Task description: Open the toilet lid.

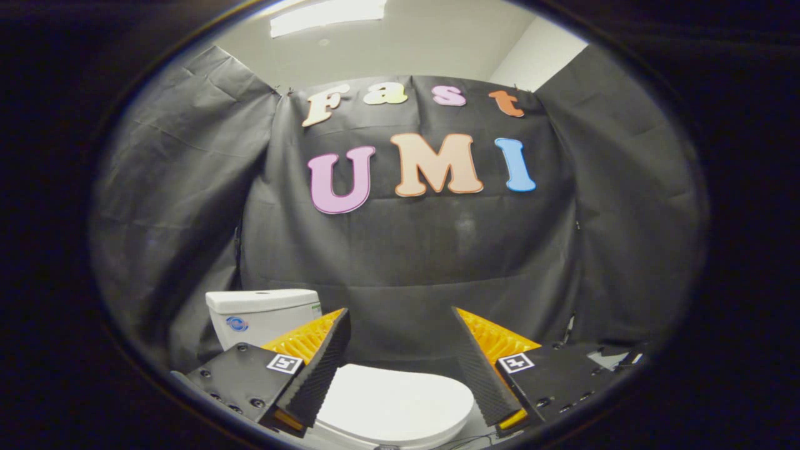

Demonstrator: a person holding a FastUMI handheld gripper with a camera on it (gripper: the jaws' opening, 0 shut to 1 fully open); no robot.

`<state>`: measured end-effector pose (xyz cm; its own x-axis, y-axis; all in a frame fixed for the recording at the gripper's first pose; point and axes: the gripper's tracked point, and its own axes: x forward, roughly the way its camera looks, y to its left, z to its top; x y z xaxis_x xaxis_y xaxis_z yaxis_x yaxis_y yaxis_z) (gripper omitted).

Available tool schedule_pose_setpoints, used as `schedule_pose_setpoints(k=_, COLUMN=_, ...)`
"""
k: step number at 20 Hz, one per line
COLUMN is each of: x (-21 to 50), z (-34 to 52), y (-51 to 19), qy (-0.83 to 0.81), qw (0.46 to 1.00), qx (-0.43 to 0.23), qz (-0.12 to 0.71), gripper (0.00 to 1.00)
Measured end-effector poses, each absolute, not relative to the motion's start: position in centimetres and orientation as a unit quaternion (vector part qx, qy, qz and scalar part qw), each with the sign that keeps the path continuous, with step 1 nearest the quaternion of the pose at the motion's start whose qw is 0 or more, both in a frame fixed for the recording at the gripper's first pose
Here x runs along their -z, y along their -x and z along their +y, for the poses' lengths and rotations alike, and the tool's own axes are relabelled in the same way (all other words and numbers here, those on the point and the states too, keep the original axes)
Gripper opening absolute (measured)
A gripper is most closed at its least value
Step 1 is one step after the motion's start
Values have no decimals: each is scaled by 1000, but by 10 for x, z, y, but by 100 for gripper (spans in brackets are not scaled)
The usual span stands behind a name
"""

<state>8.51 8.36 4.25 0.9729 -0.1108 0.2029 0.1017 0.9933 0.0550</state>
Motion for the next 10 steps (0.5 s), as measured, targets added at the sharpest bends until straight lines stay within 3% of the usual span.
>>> schedule_pose_setpoints(k=10, x=-29, z=70, y=-36, qy=-163, qw=929, qx=282, qz=-175, gripper=88)
